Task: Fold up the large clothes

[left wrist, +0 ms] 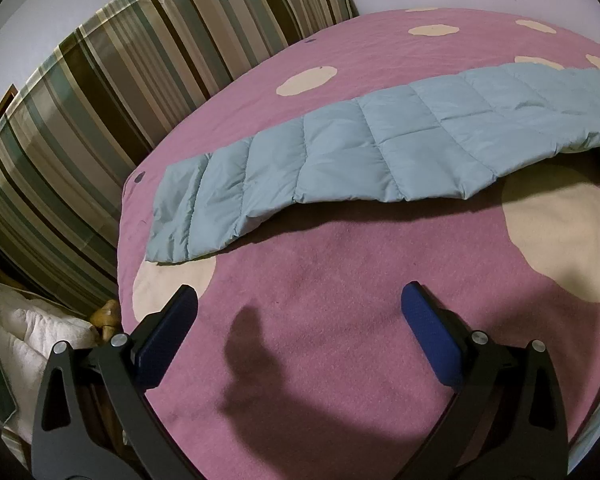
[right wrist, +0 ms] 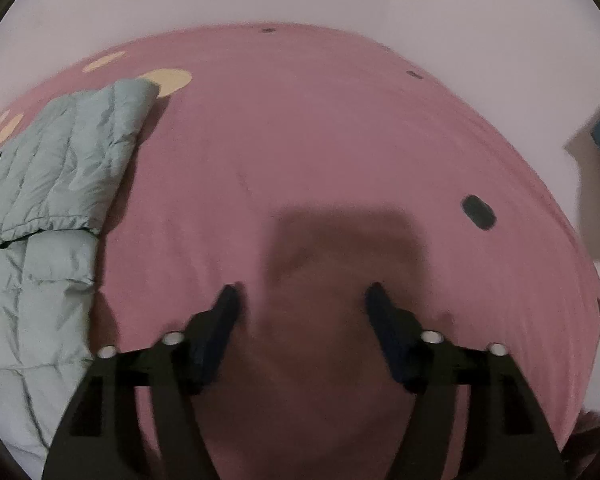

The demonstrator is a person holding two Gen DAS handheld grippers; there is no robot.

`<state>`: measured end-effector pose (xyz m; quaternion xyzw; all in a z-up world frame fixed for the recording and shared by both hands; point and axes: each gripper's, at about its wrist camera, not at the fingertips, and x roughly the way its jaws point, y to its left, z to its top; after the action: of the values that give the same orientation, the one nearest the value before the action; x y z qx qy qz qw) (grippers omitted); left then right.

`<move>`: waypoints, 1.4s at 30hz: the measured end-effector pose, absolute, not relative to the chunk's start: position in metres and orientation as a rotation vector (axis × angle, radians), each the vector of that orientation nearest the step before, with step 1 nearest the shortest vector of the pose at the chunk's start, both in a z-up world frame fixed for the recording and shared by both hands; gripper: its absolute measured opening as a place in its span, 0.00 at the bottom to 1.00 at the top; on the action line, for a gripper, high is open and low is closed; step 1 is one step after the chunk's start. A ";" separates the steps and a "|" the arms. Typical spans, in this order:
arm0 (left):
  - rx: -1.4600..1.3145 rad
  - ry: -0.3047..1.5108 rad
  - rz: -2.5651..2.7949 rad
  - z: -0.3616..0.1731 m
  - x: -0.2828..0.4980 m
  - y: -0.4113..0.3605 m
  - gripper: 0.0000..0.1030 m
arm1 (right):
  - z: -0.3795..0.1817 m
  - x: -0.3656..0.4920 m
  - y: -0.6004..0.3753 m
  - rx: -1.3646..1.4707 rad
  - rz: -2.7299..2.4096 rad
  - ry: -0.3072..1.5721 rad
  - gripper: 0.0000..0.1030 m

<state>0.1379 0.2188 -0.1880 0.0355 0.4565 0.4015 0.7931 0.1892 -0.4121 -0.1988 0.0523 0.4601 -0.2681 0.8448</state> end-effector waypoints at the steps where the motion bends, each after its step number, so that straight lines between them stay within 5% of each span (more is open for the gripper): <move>1: 0.074 0.981 0.863 -0.188 0.138 0.219 0.98 | -0.201 0.188 -0.413 0.111 -0.574 0.964 0.73; 15: -0.021 0.980 0.743 -0.176 0.124 0.235 0.98 | -0.202 0.187 -0.420 0.159 -0.602 0.969 0.84; 30: -0.404 0.841 0.612 -0.154 0.070 0.386 0.98 | -0.202 0.189 -0.421 0.149 -0.617 0.971 0.85; 34: -0.476 0.839 0.478 -0.163 0.079 0.407 0.80 | -0.202 0.189 -0.419 0.144 -0.625 0.974 0.86; 42: -0.660 0.784 0.318 -0.177 0.086 0.440 0.79 | -0.201 0.188 -0.416 0.132 -0.636 0.975 0.86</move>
<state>0.0865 0.4405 -0.1770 -0.3143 0.3736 0.1514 0.8595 0.1876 -0.4163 -0.2015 0.0623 0.4603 -0.3000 0.8332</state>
